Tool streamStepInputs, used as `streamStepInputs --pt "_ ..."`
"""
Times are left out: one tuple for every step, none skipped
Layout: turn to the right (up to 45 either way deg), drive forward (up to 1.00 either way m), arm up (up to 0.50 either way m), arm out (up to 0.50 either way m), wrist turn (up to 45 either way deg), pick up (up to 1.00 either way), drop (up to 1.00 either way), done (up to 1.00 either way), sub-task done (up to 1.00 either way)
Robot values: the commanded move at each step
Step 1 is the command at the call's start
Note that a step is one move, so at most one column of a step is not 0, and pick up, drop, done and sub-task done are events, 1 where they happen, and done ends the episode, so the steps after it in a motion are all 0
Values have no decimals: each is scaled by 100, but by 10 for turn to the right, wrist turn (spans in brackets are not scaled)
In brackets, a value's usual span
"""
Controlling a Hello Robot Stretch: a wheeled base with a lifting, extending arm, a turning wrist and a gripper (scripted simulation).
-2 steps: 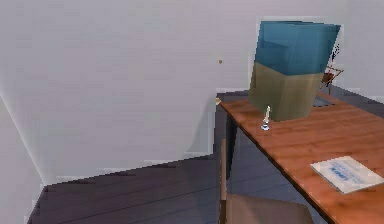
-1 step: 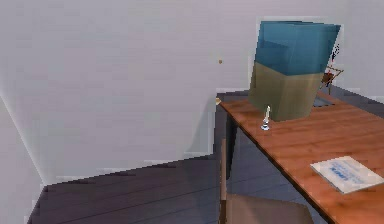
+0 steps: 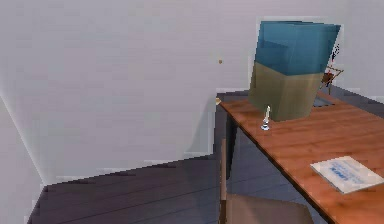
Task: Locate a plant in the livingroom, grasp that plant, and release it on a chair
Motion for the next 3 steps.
streamStepInputs --pt "0 0 0 0 450 0 0 0 0" --pt "0 0 0 0 450 0 0 0 0" --pt "0 0 0 0 450 0 0 0 0"
